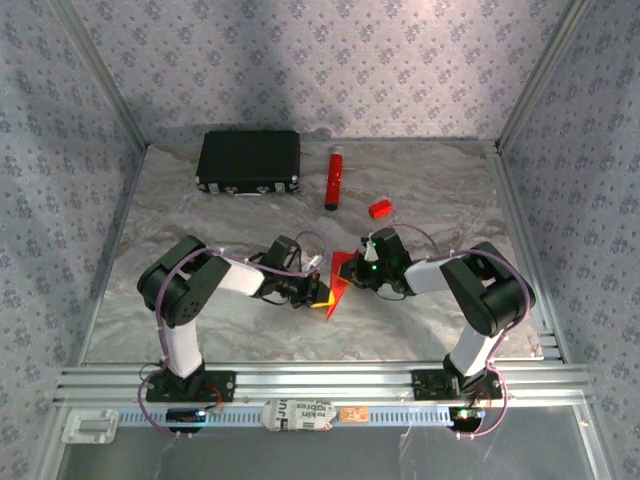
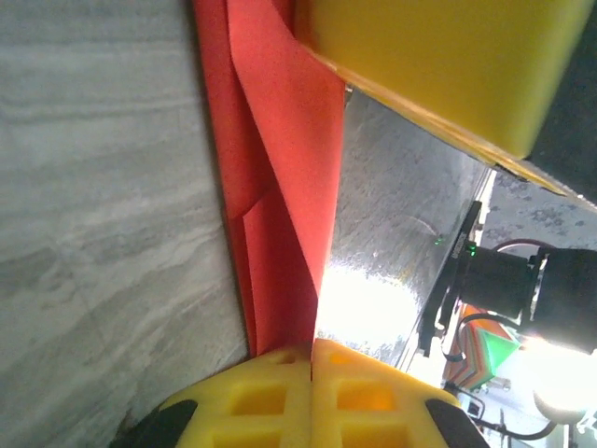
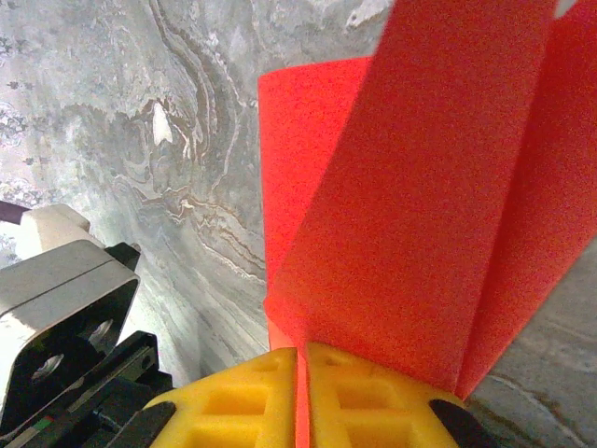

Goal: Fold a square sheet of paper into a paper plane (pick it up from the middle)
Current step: Fold the wing for the fifth time at the center of the table.

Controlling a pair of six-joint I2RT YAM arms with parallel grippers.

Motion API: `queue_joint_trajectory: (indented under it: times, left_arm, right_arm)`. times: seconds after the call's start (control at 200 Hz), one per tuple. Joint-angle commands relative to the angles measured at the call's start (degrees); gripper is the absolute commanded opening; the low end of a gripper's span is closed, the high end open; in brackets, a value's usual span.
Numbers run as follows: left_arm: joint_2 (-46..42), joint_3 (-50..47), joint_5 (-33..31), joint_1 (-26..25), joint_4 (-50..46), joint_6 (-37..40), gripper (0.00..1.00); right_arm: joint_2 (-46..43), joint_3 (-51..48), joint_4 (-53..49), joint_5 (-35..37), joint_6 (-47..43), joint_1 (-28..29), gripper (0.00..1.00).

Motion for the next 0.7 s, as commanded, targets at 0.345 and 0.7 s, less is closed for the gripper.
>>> queue_joint_trajectory:
  times: [0.345, 0.7]
  left_arm:
    - [-3.49, 0.05, 3.34, -1.49, -10.0, 2.96, 0.19]
    - [-3.89, 0.57, -0.5, -1.47, -1.97, -3.92, 0.24]
  right_arm:
    - [2.11, -0.38, -7.56, 6.0, -0.97, 0.98, 0.12]
    - [1.89, -0.25, -7.92, 6.07, -1.06, 1.36, 0.12]
